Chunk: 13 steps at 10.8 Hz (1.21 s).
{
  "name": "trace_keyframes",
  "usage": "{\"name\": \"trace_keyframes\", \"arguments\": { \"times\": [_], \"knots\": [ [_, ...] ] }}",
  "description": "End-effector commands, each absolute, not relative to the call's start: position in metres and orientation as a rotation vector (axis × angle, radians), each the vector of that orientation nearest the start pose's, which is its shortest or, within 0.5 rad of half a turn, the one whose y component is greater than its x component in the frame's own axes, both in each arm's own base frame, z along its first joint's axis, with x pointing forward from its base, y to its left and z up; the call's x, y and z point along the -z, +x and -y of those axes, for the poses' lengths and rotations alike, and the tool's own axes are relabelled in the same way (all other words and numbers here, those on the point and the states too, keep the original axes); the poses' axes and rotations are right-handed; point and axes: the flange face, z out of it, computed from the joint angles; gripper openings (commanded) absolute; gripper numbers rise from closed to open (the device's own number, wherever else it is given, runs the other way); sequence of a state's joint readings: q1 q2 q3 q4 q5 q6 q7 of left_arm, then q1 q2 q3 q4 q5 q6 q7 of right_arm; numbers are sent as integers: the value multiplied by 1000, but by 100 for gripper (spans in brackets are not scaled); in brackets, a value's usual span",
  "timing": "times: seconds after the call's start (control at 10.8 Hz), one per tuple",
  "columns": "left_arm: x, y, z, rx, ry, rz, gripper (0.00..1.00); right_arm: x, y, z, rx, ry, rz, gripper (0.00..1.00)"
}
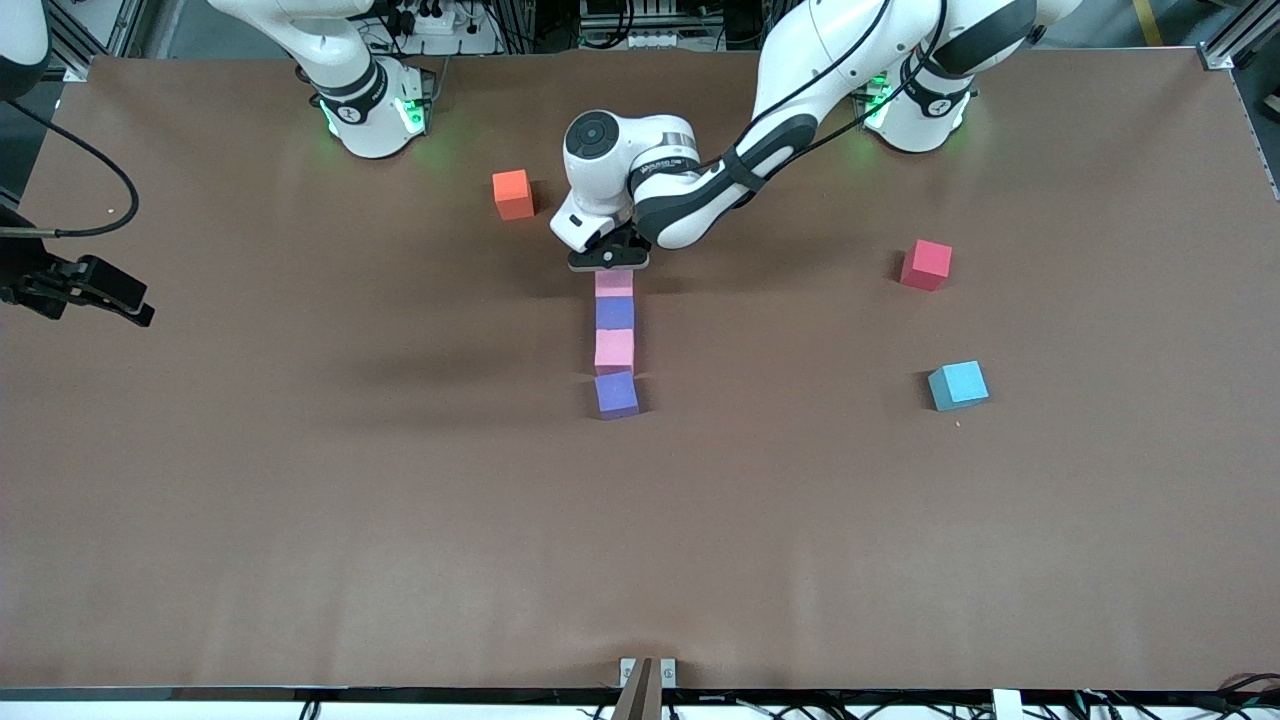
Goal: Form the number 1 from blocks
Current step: 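Lower the green block at the row end and open the left gripper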
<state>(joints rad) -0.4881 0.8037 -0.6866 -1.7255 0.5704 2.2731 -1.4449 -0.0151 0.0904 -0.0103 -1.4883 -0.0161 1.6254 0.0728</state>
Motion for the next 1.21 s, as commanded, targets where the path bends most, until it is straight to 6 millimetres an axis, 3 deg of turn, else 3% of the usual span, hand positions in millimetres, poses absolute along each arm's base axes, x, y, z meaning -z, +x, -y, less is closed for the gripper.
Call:
{"name": "trace_keyframes", "arguments": {
  "times": [0.0, 0.09, 0.46, 0.65, 0.83, 1.11],
  "knots": [
    [-195, 312, 588, -79, -3133, 20, 19, -616, 583, 18, 55, -3169, -140, 100],
    [-194, 310, 589, -65, -3132, 2, 99, -616, 583, 18, 54, -3169, -140, 100],
    [-195, 303, 589, -62, -3102, 26, 100, -617, 583, 19, 57, -3168, -142, 100],
    [-207, 298, 592, -47, -3079, 57, 100, -618, 583, 18, 59, -3168, -142, 100],
    [-234, 292, 597, -48, -3072, 81, 100, -617, 583, 23, 52, -3166, -157, 100],
    [-272, 313, 598, -58, -3056, 176, 100, -617, 582, 22, 49, -3168, -154, 100]
  ]
}}
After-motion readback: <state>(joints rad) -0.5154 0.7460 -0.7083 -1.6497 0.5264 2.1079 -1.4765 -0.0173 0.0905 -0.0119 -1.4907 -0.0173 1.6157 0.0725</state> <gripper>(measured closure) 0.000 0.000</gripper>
